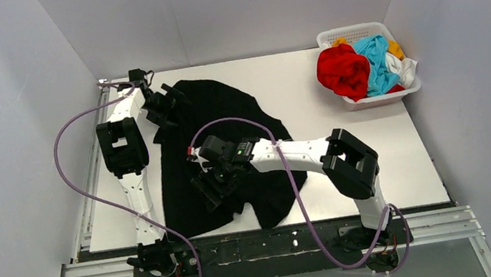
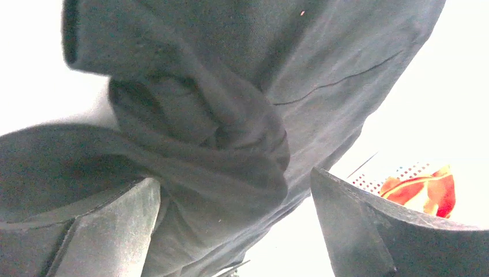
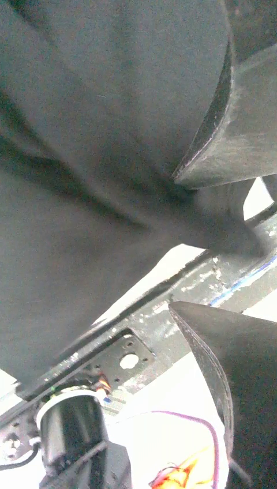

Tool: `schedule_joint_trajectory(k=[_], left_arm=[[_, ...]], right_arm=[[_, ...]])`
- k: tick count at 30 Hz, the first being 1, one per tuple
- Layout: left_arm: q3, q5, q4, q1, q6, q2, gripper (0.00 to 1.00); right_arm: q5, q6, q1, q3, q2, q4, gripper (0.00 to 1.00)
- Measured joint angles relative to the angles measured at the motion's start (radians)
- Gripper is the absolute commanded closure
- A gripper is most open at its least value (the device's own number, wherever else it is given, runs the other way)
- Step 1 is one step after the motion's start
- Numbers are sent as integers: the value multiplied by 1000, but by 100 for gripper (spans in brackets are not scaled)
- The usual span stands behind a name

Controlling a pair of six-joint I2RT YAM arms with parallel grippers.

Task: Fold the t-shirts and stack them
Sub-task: Flatten out the tshirt

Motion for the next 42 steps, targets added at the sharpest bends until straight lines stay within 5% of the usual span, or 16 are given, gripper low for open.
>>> schedule_joint_trajectory(k=[5, 11, 19, 23, 29, 42], left_arm=[[3, 29, 43, -3, 71, -21, 2], [-303, -110, -16, -10, 183, -394, 2], [-784, -178, 7, -9, 198, -892, 2], [-938, -113, 127, -10, 151, -822, 2], [-953, -28, 286, -10, 100, -646, 2], [-906, 34, 280, 54, 79, -575, 2]], right_arm=[[55, -32, -17, -28, -98, -26, 17], [132, 26, -244, -130, -253, -18, 17], [219, 34, -491, 53, -4, -66, 18], [236, 6, -507, 270, 183, -98, 18], [240, 3, -511, 409, 309, -97, 20], [190, 71, -780, 82, 136, 12, 23]])
